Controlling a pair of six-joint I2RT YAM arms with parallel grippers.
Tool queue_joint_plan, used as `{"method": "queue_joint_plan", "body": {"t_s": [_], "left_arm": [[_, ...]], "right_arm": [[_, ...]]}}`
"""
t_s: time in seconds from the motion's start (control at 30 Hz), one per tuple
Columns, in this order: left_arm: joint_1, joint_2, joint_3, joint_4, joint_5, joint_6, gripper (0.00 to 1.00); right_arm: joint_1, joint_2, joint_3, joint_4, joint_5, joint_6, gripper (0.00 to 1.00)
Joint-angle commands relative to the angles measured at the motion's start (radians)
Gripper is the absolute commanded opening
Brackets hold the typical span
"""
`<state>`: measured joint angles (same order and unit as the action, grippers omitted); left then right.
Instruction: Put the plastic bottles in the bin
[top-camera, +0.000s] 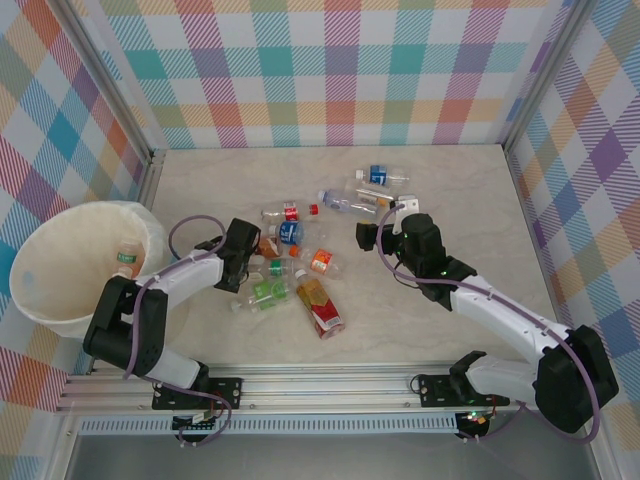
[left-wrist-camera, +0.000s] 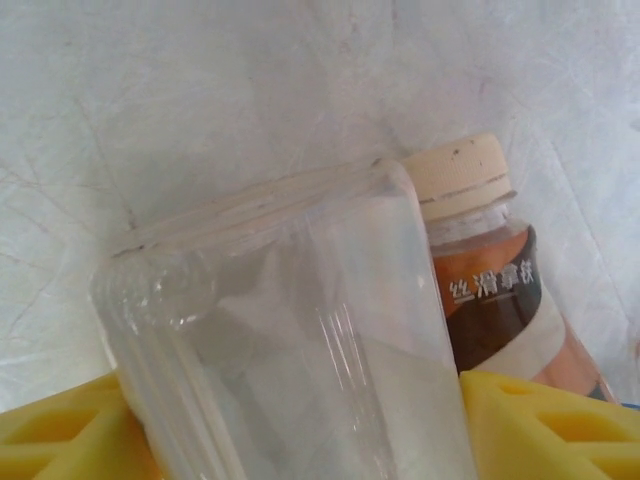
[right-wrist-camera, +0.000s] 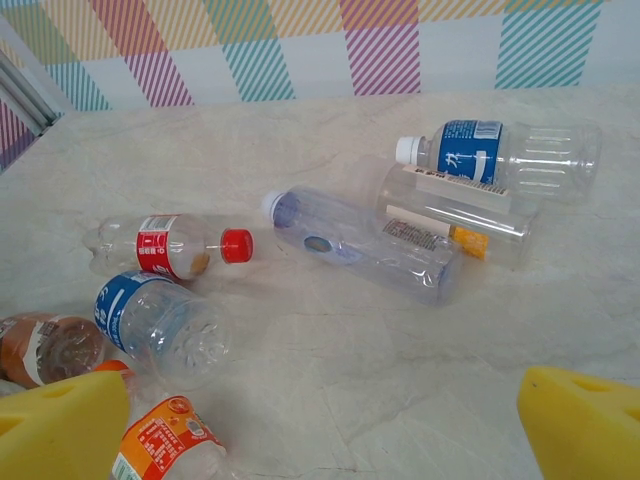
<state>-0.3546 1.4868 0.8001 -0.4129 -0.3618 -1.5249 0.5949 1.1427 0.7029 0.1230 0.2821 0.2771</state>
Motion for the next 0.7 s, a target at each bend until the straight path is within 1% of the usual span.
{"method": "queue_joint_plan", "body": {"t_s": [0.0, 0.07, 0.1, 0.13, 0.17, 0.2, 0.23, 0.3, 0.4, 0.53, 0.67], "left_arm": [[0.022, 0.015, 0.033, 0.013, -0.043, 0.006, 0.63], [0.021, 0.014, 0.042, 0.012, -0.042, 0.006, 0.59], [0.021, 0.011, 0.046, 0.009, -0.038, 0.006, 0.59], [0.021, 0.008, 0.048, -0.001, -0.036, 0.006, 0.62], [0.021, 0.005, 0.047, -0.011, -0.034, 0.005, 0.70], [0.021, 0.003, 0.043, -0.019, -0.028, 0.002, 0.81], [0.022, 0.006, 0.042, -0.034, -0.023, 0.001, 0.89], [0.031, 0.020, 0.048, -0.080, -0.004, 0.001, 0.99], [0.059, 0.043, 0.049, -0.104, 0.030, 0.016, 0.99], [0.085, 0.078, 0.069, -0.116, 0.072, 0.035, 0.93], [0.088, 0.117, 0.104, -0.158, 0.104, 0.043, 0.89]], "right_arm": [[-0.006, -0.028, -0.016, 0.005, -0.011, 0.014, 1.00], [-0.006, -0.033, -0.020, 0.009, -0.007, 0.013, 1.00], [-0.006, -0.036, -0.022, 0.009, -0.005, 0.010, 1.00], [-0.006, -0.038, -0.023, 0.009, -0.005, 0.008, 1.00], [-0.006, -0.039, -0.024, 0.009, -0.004, 0.004, 1.00], [-0.006, -0.040, -0.026, 0.009, -0.004, 0.001, 1.00], [-0.006, -0.039, -0.027, 0.010, -0.004, -0.001, 1.00], [-0.006, -0.038, -0.028, 0.010, -0.006, -0.006, 1.00], [-0.006, -0.035, -0.029, 0.011, -0.012, -0.011, 1.00], [-0.006, -0.034, -0.034, 0.014, -0.015, -0.022, 1.00], [-0.006, -0.029, -0.036, 0.020, -0.018, -0.040, 1.00]]}}
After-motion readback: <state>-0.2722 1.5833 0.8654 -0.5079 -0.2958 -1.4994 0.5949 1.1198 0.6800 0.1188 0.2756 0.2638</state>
